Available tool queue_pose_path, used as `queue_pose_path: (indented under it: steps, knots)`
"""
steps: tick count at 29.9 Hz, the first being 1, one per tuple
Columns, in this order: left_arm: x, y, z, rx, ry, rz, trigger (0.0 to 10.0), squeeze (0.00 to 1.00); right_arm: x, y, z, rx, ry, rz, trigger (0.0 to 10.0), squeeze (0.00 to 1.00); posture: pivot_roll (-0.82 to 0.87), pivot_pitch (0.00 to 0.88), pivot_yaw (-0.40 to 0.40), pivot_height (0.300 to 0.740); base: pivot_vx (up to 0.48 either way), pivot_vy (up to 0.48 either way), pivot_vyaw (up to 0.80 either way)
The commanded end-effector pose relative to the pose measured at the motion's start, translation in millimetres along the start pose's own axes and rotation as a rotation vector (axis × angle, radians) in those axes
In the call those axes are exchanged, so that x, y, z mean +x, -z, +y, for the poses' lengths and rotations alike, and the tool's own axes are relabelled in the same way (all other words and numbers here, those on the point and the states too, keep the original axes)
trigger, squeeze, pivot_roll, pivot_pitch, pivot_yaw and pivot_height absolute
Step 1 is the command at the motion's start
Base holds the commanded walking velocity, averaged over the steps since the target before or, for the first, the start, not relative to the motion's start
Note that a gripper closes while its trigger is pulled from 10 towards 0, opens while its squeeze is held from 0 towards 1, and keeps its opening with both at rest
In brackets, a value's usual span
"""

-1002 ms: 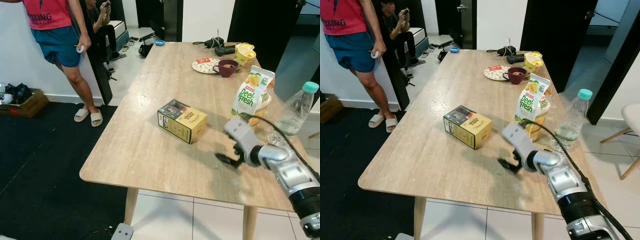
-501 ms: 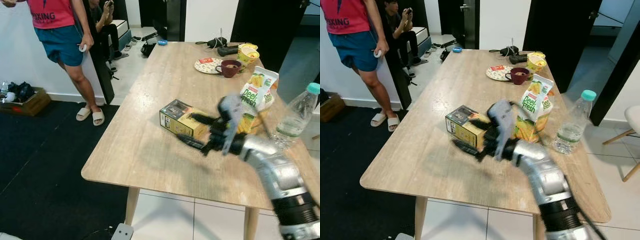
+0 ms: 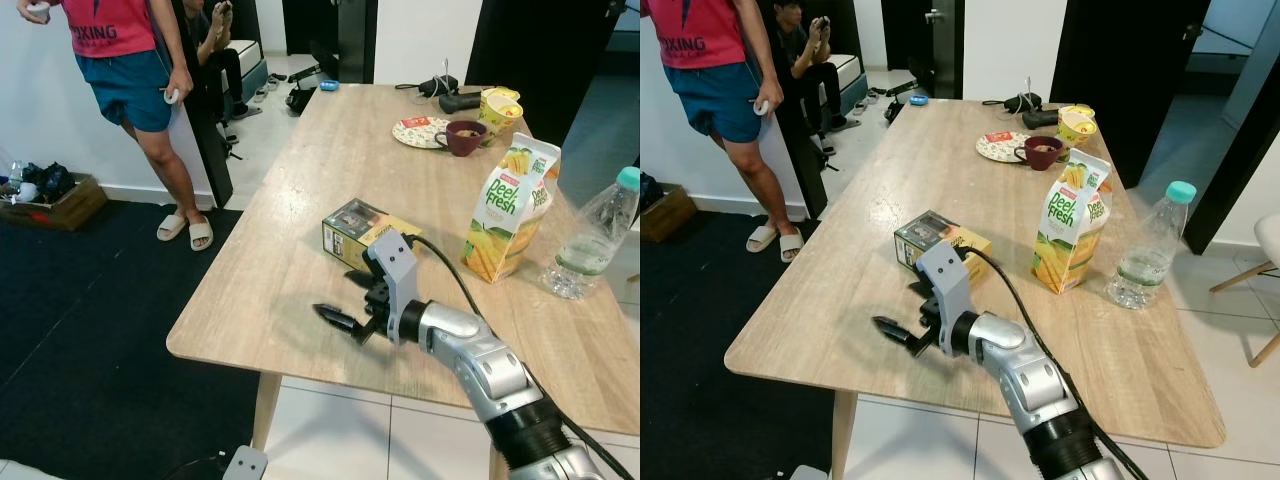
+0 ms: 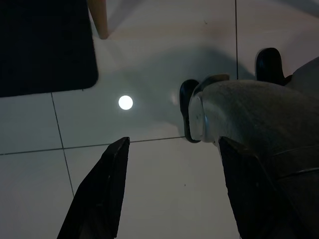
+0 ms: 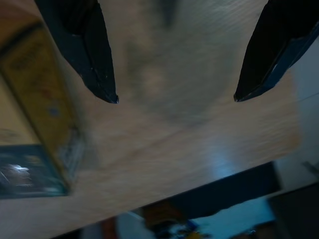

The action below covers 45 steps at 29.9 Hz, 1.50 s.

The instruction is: Restocking fridge

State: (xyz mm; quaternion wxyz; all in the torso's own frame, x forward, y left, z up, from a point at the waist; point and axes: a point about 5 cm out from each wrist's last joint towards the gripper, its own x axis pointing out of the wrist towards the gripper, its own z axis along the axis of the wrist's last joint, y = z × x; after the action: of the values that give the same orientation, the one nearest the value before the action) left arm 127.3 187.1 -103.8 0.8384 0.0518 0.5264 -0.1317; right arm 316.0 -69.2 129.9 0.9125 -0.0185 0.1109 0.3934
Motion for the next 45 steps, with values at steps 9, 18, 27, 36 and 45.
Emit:
queue_pose_path:
  steps: [9, 18, 27, 36, 45]
  knots:
    - [-0.9, 3, 1.2, 0.003, 0.002, 0.009, 10.0, 0.0, 4.2, 3, -25.5, 0.07, 0.254, 0.02, 10.0, 0.0, 0.03, 0.0, -0.006, 0.74, 0.0, 0.0, 0.0]
    - [-0.7, 2, 1.1, 0.003, 0.004, 0.006, 10.0, 0.0, 6.3, -6, -29.1, 0.146, 0.308, -0.049, 10.0, 0.0, 0.02, 0.0, -0.004, 0.74, 0.0, 0.0, 0.0]
    - [-0.6, 1, 0.9, 0.003, 0.005, 0.004, 10.0, 0.0, 7.3, -22, -29.1, 0.272, 0.289, -0.173, 10.0, 0.0, 0.03, 0.0, -0.008, 0.74, 0.0, 0.0, 0.0]
    - [-0.3, 1, -0.2, 0.007, 0.01, 0.003, 10.0, 0.0, 13.4, -35, 2.5, 0.216, 0.092, -0.239, 10.0, 0.0, 0.02, 0.0, -0.013, 0.74, 0.0, 0.0, 0.0]
    - [0.1, 0, -1.2, 0.006, 0.012, 0.0, 10.0, 0.0, 22.1, -20, 11.1, 0.15, 0.104, -0.175, 10.0, 0.0, 0.03, 0.0, -0.017, 0.74, 0.0, 0.0, 0.0]
